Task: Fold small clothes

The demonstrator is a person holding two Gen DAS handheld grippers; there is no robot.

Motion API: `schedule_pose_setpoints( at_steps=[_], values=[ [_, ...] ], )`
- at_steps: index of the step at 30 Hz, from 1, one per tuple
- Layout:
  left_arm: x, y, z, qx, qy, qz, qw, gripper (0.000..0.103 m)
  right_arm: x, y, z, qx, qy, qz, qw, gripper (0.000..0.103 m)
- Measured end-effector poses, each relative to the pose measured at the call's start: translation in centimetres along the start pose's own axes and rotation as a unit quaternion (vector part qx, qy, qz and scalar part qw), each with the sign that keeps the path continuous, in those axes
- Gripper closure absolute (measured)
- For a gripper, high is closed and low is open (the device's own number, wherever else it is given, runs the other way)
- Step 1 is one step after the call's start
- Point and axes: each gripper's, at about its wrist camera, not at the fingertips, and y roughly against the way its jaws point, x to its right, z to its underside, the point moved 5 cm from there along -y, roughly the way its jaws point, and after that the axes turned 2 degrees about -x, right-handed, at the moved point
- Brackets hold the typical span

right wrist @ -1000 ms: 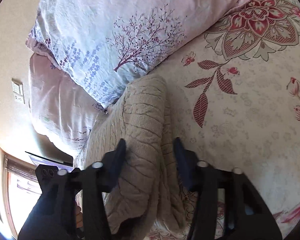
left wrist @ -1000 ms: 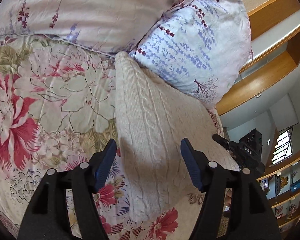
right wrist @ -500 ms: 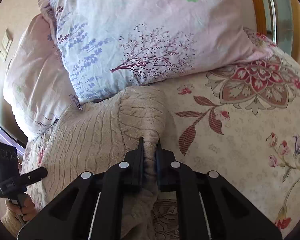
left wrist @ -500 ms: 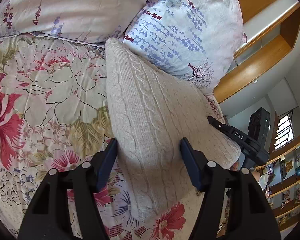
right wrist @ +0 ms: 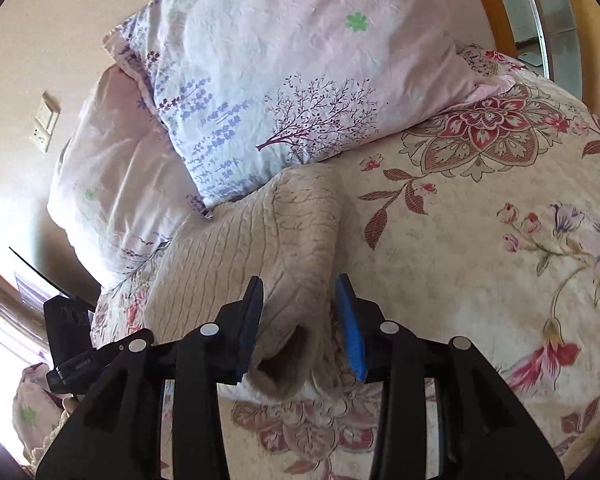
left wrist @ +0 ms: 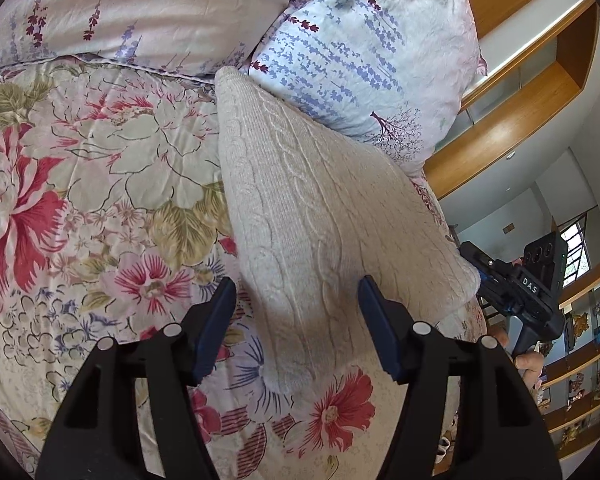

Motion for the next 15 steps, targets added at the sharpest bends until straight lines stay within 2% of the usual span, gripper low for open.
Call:
schedule_pose_setpoints(
  at_steps=[2, 4, 5, 10, 12, 15],
  values=[
    [0.0, -0.4, 0.5, -0.008, 0.006, 0.004, 0.9999, 0.047, -0.4, 0.4, 0.8, -0.003, 0.01, -0.001, 1.0, 0.064],
    [0.1, -0.6, 1.0, -0.012, 0.006, 0.006, 0.9999, 0.056, -1.0, 0.2, 1.3, -0.008, 0.029, 0.006, 1.0, 0.076],
    [0.2, -0.7, 1.1, -0.012, 0.006, 0.007, 0.9999, 0.058, -1.3, 0.0, 1.5, -0.009, 0.041, 0.017, 0.999, 0.091],
    [0.1, -0.2, 1.5, -0.009, 0.007, 0.01, 0.9999, 0.079, -2.6, 1.5, 1.7, 0.022, 0.067, 0.03, 0.997, 0.094],
    [0.2, 0.0, 1.8, -0.007, -0.001, 0.006, 1.0, 0.082, -2.6, 1.8, 2.2, 0.023, 0.077, 0.045, 0.996, 0.095],
    [0.3, 0.0, 2.3, -0.005, -0.013, -0.001, 0.9999, 0.084, -1.4, 0.6, 3.6, 0.0, 0.079, 0.084, 0.993, 0.094]
  ],
)
